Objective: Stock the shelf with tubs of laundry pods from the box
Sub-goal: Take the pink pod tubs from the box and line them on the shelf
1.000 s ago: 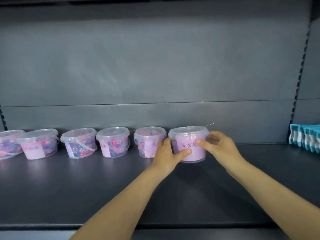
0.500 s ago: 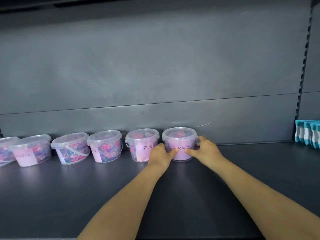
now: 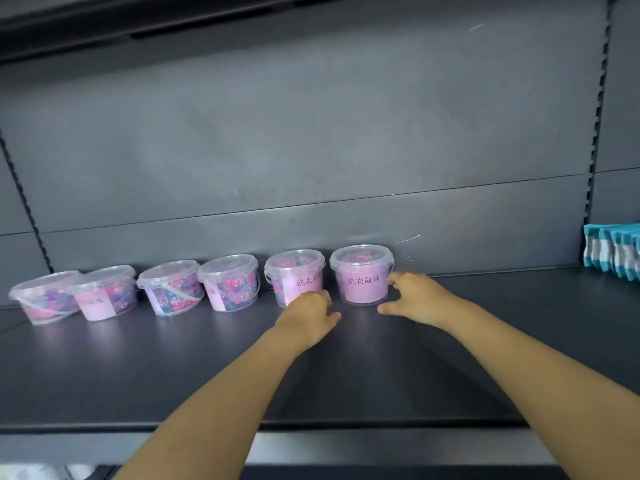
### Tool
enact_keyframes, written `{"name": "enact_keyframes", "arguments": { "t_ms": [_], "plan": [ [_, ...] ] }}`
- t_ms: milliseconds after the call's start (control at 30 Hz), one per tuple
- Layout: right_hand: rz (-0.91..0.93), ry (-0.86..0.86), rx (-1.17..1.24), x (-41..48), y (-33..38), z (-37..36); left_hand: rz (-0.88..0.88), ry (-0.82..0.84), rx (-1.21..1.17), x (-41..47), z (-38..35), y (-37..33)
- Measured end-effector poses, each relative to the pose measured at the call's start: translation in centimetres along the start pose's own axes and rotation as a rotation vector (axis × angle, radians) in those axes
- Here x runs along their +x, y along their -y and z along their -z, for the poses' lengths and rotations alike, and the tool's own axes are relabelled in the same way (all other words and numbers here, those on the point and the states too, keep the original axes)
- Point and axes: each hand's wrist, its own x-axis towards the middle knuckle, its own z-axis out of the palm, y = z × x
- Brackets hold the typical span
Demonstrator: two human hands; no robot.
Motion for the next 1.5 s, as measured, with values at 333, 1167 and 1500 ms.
{"name": "enact_keyframes", "arguments": {
  "t_ms": [333,1167,1500],
  "plan": [
    [0.078,0.049,-0.574,-11.3,9.0,2.3,-0.121,0.049,0.601,-13.7,8.2,2.7],
    [0.142,0.217,-0.384,-39.3,23.9,-11.1,0.092,-0.012,0.382,-50.4,9.2,15.3],
    [0.194,0.466,-0.352,-49.9,22.2,-25.3,0.208,0.219,0.290,-63.6,-3.8,20.3]
  ]
}}
